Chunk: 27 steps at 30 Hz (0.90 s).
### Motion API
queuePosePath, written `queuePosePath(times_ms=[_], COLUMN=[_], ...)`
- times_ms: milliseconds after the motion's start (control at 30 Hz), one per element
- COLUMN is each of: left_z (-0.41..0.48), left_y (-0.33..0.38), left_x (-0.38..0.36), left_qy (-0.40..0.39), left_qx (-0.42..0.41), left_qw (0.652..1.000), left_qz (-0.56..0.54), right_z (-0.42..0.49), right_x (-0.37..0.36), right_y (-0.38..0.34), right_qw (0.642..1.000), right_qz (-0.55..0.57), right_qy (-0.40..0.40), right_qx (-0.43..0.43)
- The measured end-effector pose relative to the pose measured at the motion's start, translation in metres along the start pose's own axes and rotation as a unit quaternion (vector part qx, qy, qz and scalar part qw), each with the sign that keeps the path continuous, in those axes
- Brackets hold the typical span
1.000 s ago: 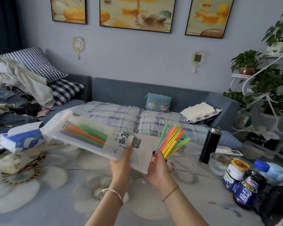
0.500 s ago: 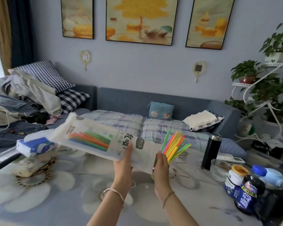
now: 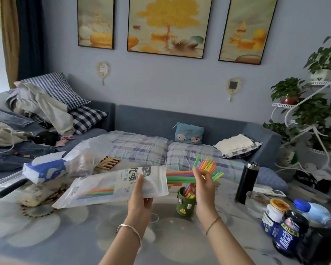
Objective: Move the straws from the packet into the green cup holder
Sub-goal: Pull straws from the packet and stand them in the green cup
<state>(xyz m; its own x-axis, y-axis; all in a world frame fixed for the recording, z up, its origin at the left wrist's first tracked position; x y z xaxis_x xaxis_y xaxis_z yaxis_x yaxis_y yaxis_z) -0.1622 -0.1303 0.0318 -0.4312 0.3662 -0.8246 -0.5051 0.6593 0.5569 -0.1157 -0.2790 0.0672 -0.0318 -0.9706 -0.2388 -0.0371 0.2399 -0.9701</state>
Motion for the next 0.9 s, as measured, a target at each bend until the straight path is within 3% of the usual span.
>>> queuePosePath(times_ms=[167, 300, 467, 700, 900], left_z=[0.002, 0.002, 0.004, -0.003, -0.002], left_y=[-0.011, -0.011, -0.009, -0.023, -0.03], left_x=[-0.001, -0.001, 0.003, -0.006, -0.009], left_qy=[0.001, 0.008, 0.049, 0.047, 0.042], left_qx=[0.017, 0.011, 0.008, 0.027, 0.034], left_qw=[0.999, 1.0, 0.999, 0.998, 0.997], left_qz=[0.028, 0.016, -0.003, 0.032, 0.059], right_z=[-0.006, -0.007, 0.002, -0.002, 0.005], right_x=[-0.013, -0.011, 0.0, -0.009, -0.006], right_y=[0.008, -0.003, -0.017, -0.009, -0.008], right_qw=[0.989, 0.995, 0.993, 0.996, 0.995], right_qz=[0.01, -0.029, 0.103, -0.008, -0.061], right_qy=[-0.082, -0.036, 0.052, -0.037, -0.038], right_qx=[-0.123, -0.093, -0.037, -0.079, -0.069])
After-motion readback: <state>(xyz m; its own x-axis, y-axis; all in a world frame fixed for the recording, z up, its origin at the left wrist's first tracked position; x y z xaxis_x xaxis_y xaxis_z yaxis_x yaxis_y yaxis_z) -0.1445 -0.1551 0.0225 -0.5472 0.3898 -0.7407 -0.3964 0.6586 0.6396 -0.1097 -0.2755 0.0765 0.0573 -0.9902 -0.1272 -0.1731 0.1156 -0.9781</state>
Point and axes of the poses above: each hand's wrist, its own z-axis towards the middle knuckle, its own x-axis out of the back of the hand, y = z × x, the point moved 1 cm from there along z, towards the middle knuckle, and after that the axes turned 15 degrees about -x, right-handed, at the moved point
